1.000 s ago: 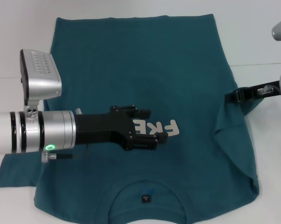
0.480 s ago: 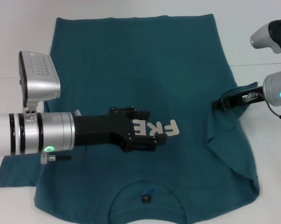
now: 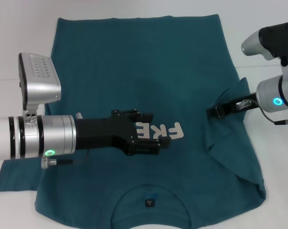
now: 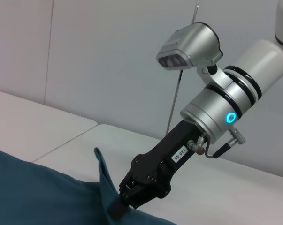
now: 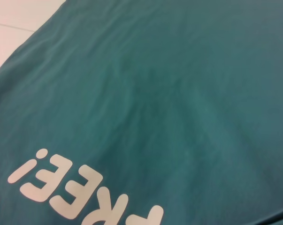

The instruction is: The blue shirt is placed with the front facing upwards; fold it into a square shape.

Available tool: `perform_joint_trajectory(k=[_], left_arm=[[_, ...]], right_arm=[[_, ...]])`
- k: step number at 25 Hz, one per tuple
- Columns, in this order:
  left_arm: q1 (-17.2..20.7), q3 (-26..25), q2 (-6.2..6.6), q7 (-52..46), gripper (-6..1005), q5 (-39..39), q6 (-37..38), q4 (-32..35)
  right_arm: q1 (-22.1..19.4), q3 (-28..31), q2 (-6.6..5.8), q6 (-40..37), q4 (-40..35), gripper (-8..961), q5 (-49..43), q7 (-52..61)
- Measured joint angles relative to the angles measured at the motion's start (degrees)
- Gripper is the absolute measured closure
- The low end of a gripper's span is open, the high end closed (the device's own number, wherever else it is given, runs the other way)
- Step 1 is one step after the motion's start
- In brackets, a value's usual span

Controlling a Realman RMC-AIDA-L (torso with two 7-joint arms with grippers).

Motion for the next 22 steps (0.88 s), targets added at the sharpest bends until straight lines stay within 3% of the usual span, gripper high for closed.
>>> perform_joint_trajectory(k=[6,12,22], left_arm=[[0.01,-0.01,-0.07,0.00,126,-0.08,0.07,0.00],[0.04,-0.01,-0.07,0.04,126,-0.13,-0.23,0.00],[0.07,-0.19,-0.07,0.28,126,-0.28,-0.64,0.02]], right_arm=[[0.43,-0.07,0.25,1.47,1.22,921,0.00,0.15],[0.48,-0.08,0.34,2.16,1.43,849,0.03,-0.14],[0.70,0.01,0.88,5.66,1.33,571,1.11,-0.27]])
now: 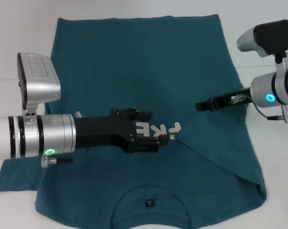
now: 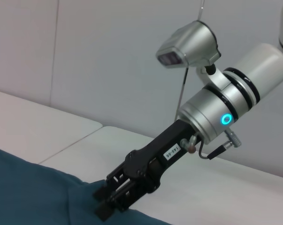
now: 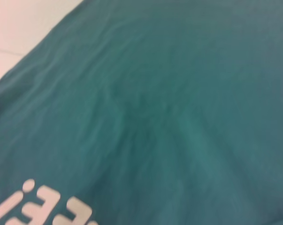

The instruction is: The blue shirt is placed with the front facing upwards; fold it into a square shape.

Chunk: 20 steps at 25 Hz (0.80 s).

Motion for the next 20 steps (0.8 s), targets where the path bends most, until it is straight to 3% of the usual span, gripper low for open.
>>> perform_joint_trajectory(k=[14,20], left_arm=[[-0.06,-1.81,-1.05,-1.46,126,-0.10,-2.52,0.18],[-0.54,-4.27,-1.11,-5.34,126,-0.10,-4.57,0.23]], right_arm=[[-2.60,0.62,-0.67,6.45,-0.06,89,9.40,-7.32],[-6.05,0.62,-0.15,6.69,-0.62,29,21.94,-22.57]])
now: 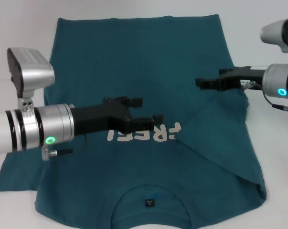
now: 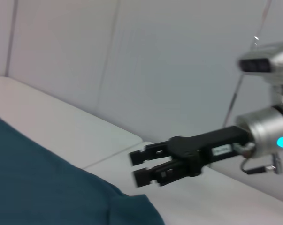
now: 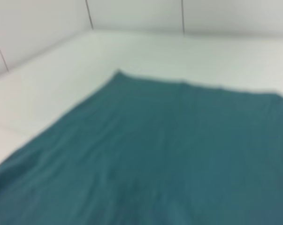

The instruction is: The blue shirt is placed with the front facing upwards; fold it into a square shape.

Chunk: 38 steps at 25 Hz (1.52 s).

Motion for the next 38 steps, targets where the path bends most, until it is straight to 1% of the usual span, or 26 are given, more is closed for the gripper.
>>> perform_joint_trajectory(k=[4,6,8,11,14,16,21,23,25,30,32,34,35,36,38], left_arm=[[-0.06,-1.47,-0.02,-3.17,126,-0.44,-1.81,-0.14],[-0.07,-2.37,-0.03,-4.68,126,-0.83,-3.43,-0.07],[-0.10,-3.06,-0.01,-6.58,126,-0.93,-5.29,0.13],[0.02,-3.59,-0.03,-8.28,126,-1.65,-7.42,0.28],[0.42,-3.97,-0.11,-9.23,126,-2.68,-8.45,0.47],[0.56,-4.20,-0.10,-10.62,126,-3.35,-9.34,1.05],[1.69,-7.44,0.03,-13.11,126,-3.77,-10.62,1.70],[2.68,-8.88,0.27,-16.28,126,-3.66,-12.33,1.63],[3.52,-9.09,0.34,-18.04,126,-3.46,-13.39,1.20],[7.04,-8.82,0.66,-23.49,126,-2.67,-15.47,-1.97],[7.65,-8.64,0.98,-26.28,126,-1.64,-16.00,-3.13],[7.81,-8.62,1.61,-29.94,126,0.44,-16.53,-4.34],[7.55,-8.60,2.17,-32.43,126,2.45,-17.05,-5.08],[7.43,-8.59,2.33,-33.08,126,2.93,-17.18,-5.26],[6.23,-8.57,3.33,-36.79,126,6.77,-18.40,-5.73]], right_arm=[[-3.99,0.29,0.04,-0.16,0.15,27,14.27,-14.31],[-5.83,0.58,0.03,-1.75,0.52,26,20.89,-22.32],[-8.17,0.75,0.04,-5.10,0.88,26,27.92,-31.85],[-11.56,1.18,0.05,-14.33,3.46,27,38.45,-46.07],[-13.66,3.10,-0.11,-22.91,6.98,27,43.59,-54.66],[-14.57,5.30,-0.26,-27.34,9.30,27,44.43,-56.71],[-16.44,7.46,-0.73,-32.66,12.86,28,44.32,-57.50],[-17.13,7.59,-0.78,-33.43,12.96,28,44.32,-57.28],[-17.47,7.60,-0.79,-33.60,13.03,28,44.33,-57.08],[-17.54,7.51,-0.84,-32.64,13.37,29,44.38,-57.26],[-17.41,7.38,-0.91,-32.24,13.40,29,44.39,-57.42],[-17.21,7.26,-1.02,-31.95,13.45,29,44.40,-57.31],[-17.10,7.23,-1.07,-31.90,13.48,29,44.41,-57.18],[-16.97,7.21,-1.10,-31.90,13.50,29,44.42,-56.87],[-16.68,7.13,-1.22,-31.86,13.57,29,44.44,-55.81]])
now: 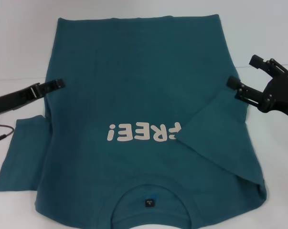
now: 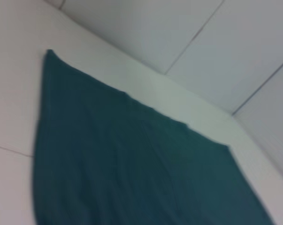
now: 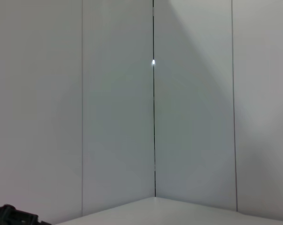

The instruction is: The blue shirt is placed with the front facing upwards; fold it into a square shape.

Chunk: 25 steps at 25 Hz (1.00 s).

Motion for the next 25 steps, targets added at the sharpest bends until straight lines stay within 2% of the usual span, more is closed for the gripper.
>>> perform_joint_trajectory(k=[6,12,17,22,25], left_arm=[[-3.82,0.02,2.85,-10.73,126,12.00,-0.05,-1.28],[-5.57,0.10,5.04,-20.47,128,21.87,4.89,-6.70],[-8.93,0.01,7.59,-27.70,130,30.56,14.36,-8.03],[-9.35,-0.46,8.28,-27.80,129,31.35,24.15,-13.56],[-9.42,-0.62,9.16,-28.66,129,32.14,30.81,-16.78]], right_arm=[[0.22,-0.06,0.39,0.45,0.72,30,-0.42,0.26],[0.45,0.14,0.71,1.10,1.45,31,-0.55,0.21],[0.70,0.22,0.73,1.75,1.56,31,-0.58,0.24],[1.47,-0.07,0.78,3.49,1.59,31,-0.64,0.57],[2.11,-0.18,0.89,4.26,2.08,31,-0.68,0.67]])
